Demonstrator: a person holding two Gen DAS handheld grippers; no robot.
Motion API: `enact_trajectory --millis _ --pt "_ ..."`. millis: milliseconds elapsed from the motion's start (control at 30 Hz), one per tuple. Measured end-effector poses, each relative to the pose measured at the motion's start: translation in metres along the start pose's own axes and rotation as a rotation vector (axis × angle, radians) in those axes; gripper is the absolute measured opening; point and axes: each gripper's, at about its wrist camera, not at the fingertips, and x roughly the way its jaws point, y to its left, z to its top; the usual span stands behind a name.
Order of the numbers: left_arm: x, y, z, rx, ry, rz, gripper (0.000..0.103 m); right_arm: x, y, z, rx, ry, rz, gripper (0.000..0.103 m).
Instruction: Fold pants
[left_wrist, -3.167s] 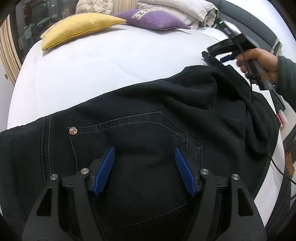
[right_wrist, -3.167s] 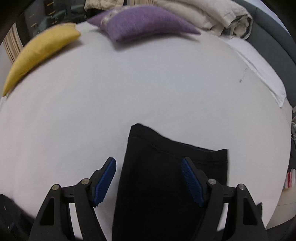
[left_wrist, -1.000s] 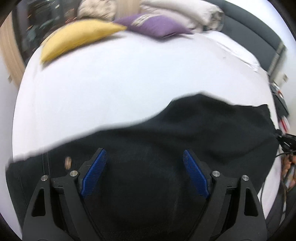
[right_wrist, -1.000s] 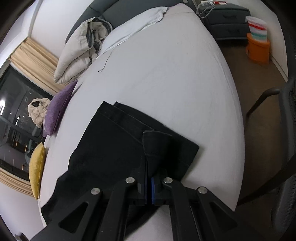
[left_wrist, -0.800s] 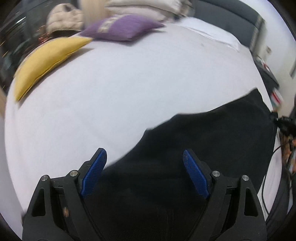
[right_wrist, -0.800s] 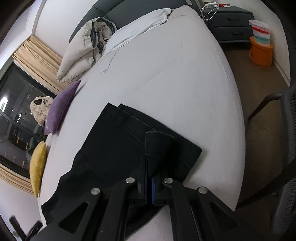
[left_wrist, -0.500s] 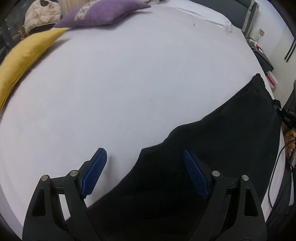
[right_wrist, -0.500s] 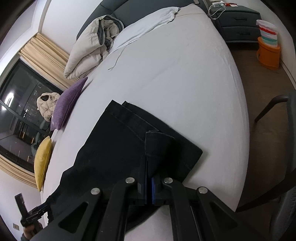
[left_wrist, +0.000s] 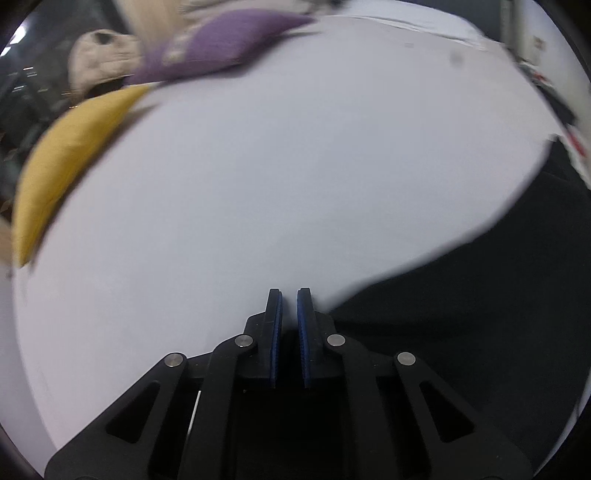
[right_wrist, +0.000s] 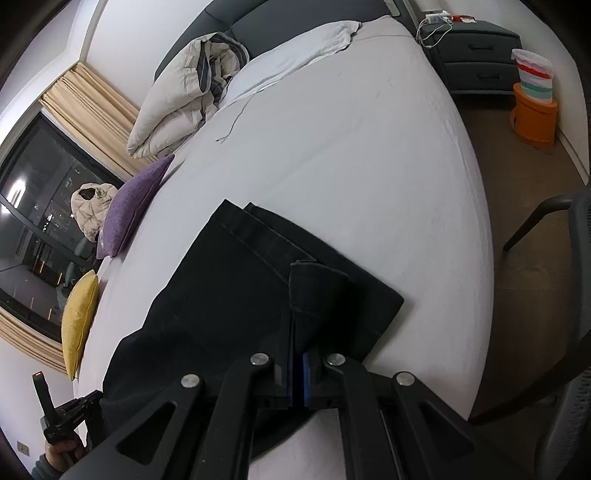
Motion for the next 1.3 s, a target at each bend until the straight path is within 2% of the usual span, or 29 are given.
enact_trajectory --millis 133,200,233,267,333,400,433,500,567,600,700,767,867,967,1000,1033,1100,1133,1167,1200,1233,1300 --pt "0.004 0.018 0.002 -0.072 0.007 0.085 0.008 0.001 0.001 -0.001 -0.024 -0.003 -0.020 0.002" --pt "-0.017 0.026 0.003 -0.109 -0.053 0.090 0.008 -0.001 0.003 0.000 -0.029 -0.007 -0.031 0.002" --pt "-0.032 0.027 0.000 -0.123 -0.094 0.076 0.008 -0.003 0.004 0.000 -0.030 -0.010 -0.035 0.002" --pt "-0.050 0.025 -0.001 -0.122 -0.143 0.021 0.008 -0.004 0.004 0.001 -0.026 -0.014 -0.032 0.002" --pt "-0.068 0.008 -0.008 -0.067 -0.174 -0.046 0.008 -0.008 0.002 0.001 -0.012 -0.022 -0.020 0.002" --pt "-0.066 -0.018 -0.020 0.033 -0.143 -0.067 0.008 -0.005 0.000 0.001 -0.013 -0.015 -0.033 0.002" --pt "-0.054 -0.035 -0.030 0.078 -0.097 -0.072 0.008 -0.004 -0.001 0.000 -0.010 -0.014 -0.034 0.002" --pt "-0.033 -0.048 -0.050 0.091 -0.041 -0.067 0.008 -0.004 -0.001 -0.001 -0.014 -0.021 -0.039 0.002" --pt "-0.034 -0.053 -0.056 0.094 -0.084 -0.031 0.008 -0.005 -0.003 0.001 -0.009 -0.028 -0.046 0.002" --pt "-0.035 -0.054 -0.056 0.097 -0.075 -0.033 0.008 -0.006 -0.006 0.004 0.003 -0.031 -0.042 0.002" --pt "-0.038 -0.047 -0.051 0.103 -0.071 -0.077 0.008 -0.009 -0.011 0.006 0.029 -0.033 -0.033 0.002" --pt "-0.046 -0.050 -0.057 0.131 -0.097 -0.100 0.008 -0.009 -0.011 0.005 0.028 -0.036 -0.040 0.002" --pt "-0.043 -0.078 -0.074 0.192 -0.082 -0.063 0.008 -0.002 -0.015 0.001 0.039 -0.025 -0.034 0.001" --pt "-0.035 -0.078 -0.074 0.174 -0.095 -0.060 0.008 0.000 -0.020 0.004 0.043 0.001 -0.007 0.003" --pt "-0.037 -0.078 -0.071 0.165 -0.086 -0.063 0.008 -0.003 -0.021 0.006 0.051 0.013 0.000 0.005" --pt "-0.044 -0.079 -0.071 0.152 -0.082 -0.077 0.008 -0.008 -0.025 0.010 0.072 0.025 -0.004 0.012" --pt "-0.062 -0.077 -0.075 0.136 -0.129 -0.111 0.008 -0.022 -0.029 0.017 0.114 0.022 -0.058 0.017" --pt "-0.075 -0.076 -0.079 0.137 -0.164 -0.098 0.008 -0.032 -0.029 0.020 0.129 0.001 -0.117 0.040" --pt "-0.079 -0.077 -0.083 0.140 -0.174 -0.084 0.008 -0.042 -0.027 0.023 0.131 -0.039 -0.160 0.041" --pt "-0.079 -0.079 -0.089 0.144 -0.171 -0.076 0.008 -0.050 -0.022 0.026 0.117 -0.074 -0.152 0.041" --pt "-0.078 -0.081 -0.094 0.146 -0.164 -0.077 0.008 -0.056 -0.009 0.030 0.074 -0.101 -0.104 0.041" --pt "-0.057 -0.088 -0.108 0.153 -0.096 -0.084 0.008 -0.057 0.014 0.032 -0.006 -0.116 -0.046 0.041"
